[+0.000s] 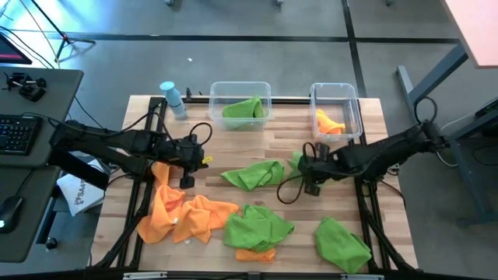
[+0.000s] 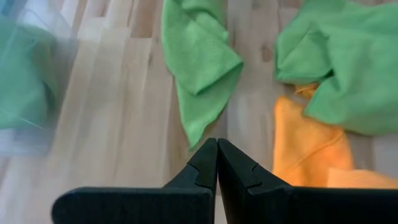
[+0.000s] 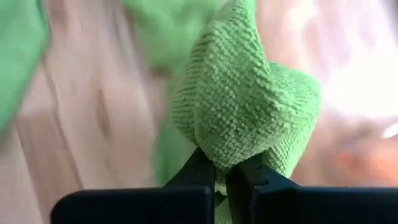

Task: Sort microfiber towel by color & place in baskets
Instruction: Put the green towel into the left transparent bin

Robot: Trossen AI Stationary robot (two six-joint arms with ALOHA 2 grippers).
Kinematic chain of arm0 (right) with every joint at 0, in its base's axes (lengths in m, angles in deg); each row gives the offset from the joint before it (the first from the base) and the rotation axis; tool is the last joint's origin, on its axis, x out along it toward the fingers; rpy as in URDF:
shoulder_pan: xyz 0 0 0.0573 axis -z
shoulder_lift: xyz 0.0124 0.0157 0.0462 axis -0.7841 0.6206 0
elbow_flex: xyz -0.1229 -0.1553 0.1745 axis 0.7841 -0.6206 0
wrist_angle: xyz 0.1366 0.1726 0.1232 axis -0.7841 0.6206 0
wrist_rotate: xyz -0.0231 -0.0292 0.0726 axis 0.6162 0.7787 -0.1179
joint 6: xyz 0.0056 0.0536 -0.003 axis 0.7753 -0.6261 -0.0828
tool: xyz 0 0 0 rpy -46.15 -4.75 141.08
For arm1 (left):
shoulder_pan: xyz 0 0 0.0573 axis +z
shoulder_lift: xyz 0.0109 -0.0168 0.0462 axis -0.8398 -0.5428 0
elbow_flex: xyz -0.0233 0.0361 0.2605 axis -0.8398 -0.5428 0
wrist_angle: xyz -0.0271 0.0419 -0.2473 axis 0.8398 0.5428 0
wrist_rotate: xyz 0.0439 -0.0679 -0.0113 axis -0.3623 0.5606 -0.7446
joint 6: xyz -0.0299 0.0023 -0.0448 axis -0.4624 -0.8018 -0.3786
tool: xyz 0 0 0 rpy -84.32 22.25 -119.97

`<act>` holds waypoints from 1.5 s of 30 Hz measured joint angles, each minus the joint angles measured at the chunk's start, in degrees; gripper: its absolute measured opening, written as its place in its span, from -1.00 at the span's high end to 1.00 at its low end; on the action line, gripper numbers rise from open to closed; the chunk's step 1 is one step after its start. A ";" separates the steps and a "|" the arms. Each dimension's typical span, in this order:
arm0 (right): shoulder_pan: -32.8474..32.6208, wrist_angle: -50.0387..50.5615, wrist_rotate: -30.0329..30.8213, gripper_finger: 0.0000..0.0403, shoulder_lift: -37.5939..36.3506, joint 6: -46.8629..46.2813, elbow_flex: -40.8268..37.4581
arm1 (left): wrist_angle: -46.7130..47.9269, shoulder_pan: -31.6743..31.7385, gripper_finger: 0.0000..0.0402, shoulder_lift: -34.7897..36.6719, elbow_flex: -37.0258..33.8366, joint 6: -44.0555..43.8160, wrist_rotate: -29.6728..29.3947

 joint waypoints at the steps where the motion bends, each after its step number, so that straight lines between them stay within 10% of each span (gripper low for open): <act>1: 0.31 -0.17 1.76 0.98 0.00 1.73 2.60 | 0.08 0.22 1.00 0.20 0.00 0.84 -0.04; 10: 10.73 -7.38 7.34 0.99 -0.04 20.10 21.31 | -0.10 2.06 1.00 3.05 0.02 2.80 -0.06; 19: 24.84 -23.87 -6.04 1.00 8.08 36.64 30.65 | -0.15 2.17 1.00 3.91 0.02 2.80 -0.06; 29: 36.57 -19.33 -18.60 1.00 29.17 36.96 49.26 | -0.12 2.15 1.00 3.91 0.02 2.73 -0.06; 45: 43.63 -2.24 -20.96 0.84 50.55 33.05 62.91 | -0.12 2.15 1.00 3.91 0.02 2.63 -1.50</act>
